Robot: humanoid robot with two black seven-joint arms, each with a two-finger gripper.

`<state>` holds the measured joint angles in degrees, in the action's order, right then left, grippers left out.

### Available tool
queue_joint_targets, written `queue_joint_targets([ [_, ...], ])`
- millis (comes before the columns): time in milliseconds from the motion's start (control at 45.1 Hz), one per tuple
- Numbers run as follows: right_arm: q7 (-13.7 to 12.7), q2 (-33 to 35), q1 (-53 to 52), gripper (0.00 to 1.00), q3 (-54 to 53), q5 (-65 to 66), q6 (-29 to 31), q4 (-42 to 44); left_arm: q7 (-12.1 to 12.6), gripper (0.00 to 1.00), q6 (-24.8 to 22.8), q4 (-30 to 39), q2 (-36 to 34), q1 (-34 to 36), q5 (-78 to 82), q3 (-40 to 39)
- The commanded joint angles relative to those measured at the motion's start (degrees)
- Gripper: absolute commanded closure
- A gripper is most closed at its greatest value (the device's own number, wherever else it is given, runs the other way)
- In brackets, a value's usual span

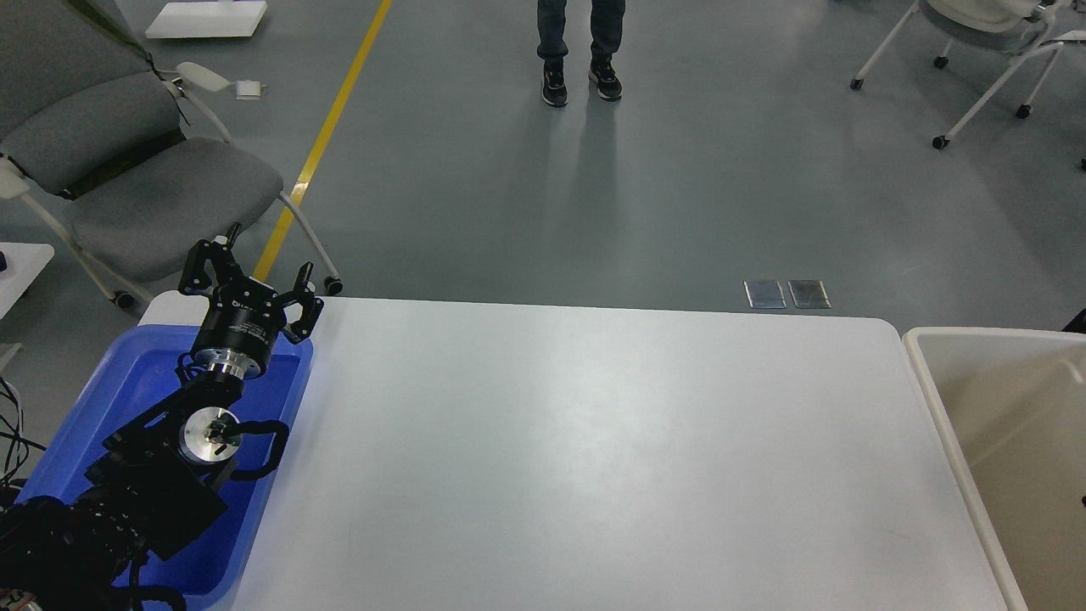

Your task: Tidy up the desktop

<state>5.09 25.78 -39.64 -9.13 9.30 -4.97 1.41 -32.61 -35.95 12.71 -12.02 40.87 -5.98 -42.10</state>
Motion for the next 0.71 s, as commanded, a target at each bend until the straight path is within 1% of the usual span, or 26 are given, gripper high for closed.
queue_joint_targets([
  [0, 0.09, 4.54, -2.46, 0.00, -6.42, -5.96, 8.48, -3.16, 0.00, 0.00, 0.00, 0.04, -0.02, 0.00, 0.00, 0.00],
  [44, 0.18, 7.26, -2.46, 0.00, -7.56, -6.83, 9.19, -7.89, 0.00, 0.00, 0.00, -0.05, -0.02, 0.00, 0.00, 0.00],
  [89, 0.27, 10.68, -2.28, 0.00, -9.92, -6.93, 9.19, -14.65, 0.00, 0.00, 0.00, 0.04, -0.02, 0.00, 0.00, 0.00],
  [177, 0.35, 16.22, -0.53, 0.00, -20.28, -6.66, 9.19, -30.55, 0.00, 0.00, 0.00, -0.05, -0.02, 0.00, 0.00, 0.00],
  [266, 1.32, 18.69, 5.44, 0.00, -32.15, -5.52, 9.19, -42.96, 0.00, 0.00, 0.00, 0.04, -0.02, 0.00, -0.09, 0.00],
  [333, 2.02, 18.52, 8.78, 0.00, -39.36, -4.12, 9.28, -49.30, 0.00, 0.00, 0.00, -0.05, -0.02, 0.00, 0.00, 0.00],
  [421, 3.43, 16.33, 11.34, 0.00, -44.56, -1.13, 9.19, -54.23, 0.00, 0.00, 0.00, -0.05, -0.02, 0.00, 0.00, 0.00],
  [532, 5.71, 12.46, 14.68, 0.00, -48.25, 1.77, 9.19, -55.38, 0.00, 0.00, 0.00, 0.04, -0.02, 0.00, 0.00, 0.00],
  [599, 8.61, 10.53, 16.96, 0.00, -49.92, 2.21, 9.71, -56.34, 0.00, 0.00, 0.00, 0.04, -0.02, 0.00, -0.09, 0.00],
  [687, 14.23, 8.24, 19.77, 0.00, -50.72, 4.23, 9.80, -58.36, 0.00, 0.00, 0.00, -0.05, -0.02, 0.00, 0.00, 0.00],
])
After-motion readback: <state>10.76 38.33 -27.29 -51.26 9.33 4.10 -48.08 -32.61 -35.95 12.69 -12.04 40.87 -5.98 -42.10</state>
